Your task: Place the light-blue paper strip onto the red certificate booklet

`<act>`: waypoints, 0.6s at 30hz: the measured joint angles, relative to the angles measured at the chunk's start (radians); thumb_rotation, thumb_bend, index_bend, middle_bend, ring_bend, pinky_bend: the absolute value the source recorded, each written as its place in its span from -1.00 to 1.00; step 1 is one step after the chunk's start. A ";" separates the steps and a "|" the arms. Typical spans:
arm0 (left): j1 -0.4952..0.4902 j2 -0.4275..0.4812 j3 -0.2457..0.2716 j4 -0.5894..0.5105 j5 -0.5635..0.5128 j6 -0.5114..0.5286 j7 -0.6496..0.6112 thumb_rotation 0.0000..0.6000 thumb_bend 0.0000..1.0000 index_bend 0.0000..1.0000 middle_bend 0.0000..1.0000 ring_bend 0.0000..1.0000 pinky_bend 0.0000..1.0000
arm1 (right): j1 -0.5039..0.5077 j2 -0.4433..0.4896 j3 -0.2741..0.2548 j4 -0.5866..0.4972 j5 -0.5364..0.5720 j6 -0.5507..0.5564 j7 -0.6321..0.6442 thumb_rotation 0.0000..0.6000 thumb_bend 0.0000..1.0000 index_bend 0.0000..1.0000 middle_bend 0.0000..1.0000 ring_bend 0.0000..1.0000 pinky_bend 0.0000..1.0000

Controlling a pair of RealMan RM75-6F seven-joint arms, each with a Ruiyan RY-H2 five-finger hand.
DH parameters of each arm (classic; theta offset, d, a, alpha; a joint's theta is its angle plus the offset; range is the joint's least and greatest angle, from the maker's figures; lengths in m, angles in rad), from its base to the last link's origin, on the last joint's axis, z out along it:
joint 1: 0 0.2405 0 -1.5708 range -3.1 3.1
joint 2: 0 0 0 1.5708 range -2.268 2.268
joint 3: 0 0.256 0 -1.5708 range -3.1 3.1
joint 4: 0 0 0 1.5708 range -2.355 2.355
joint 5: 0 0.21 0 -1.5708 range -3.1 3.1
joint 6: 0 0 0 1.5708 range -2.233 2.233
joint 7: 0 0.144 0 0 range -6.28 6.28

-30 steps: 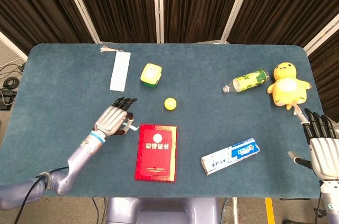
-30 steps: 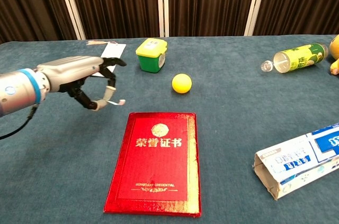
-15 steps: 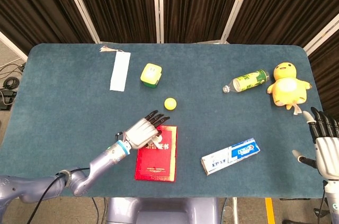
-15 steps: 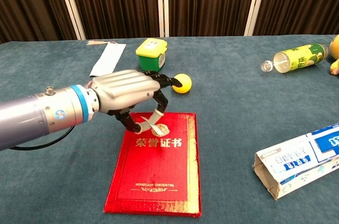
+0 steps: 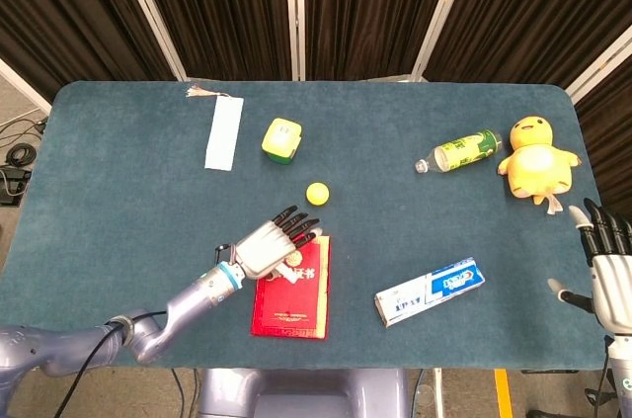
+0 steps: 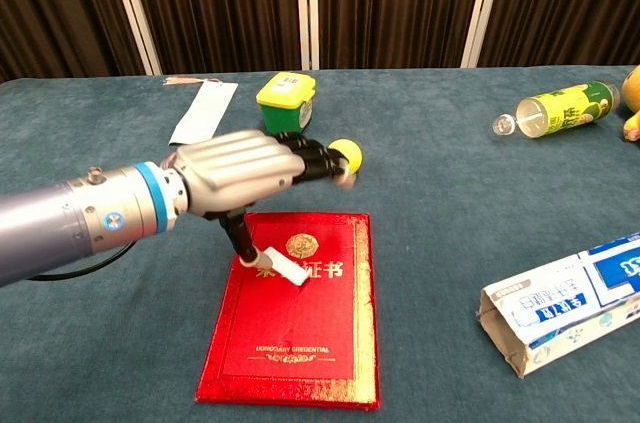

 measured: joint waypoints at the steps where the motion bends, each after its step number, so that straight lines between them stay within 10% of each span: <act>1: 0.003 0.009 -0.003 -0.007 0.002 0.016 -0.007 1.00 -1.00 -1.00 -1.00 -1.00 -1.00 | 0.000 0.000 -0.001 -0.001 -0.002 0.000 0.000 1.00 -1.00 -0.87 -1.00 -1.00 -1.00; 18: 0.273 0.411 -0.069 -0.424 -0.194 0.323 0.017 1.00 -1.00 -1.00 -1.00 -1.00 -1.00 | 0.011 -0.008 -0.023 -0.007 -0.035 -0.021 -0.047 1.00 -1.00 -0.87 -1.00 -1.00 -1.00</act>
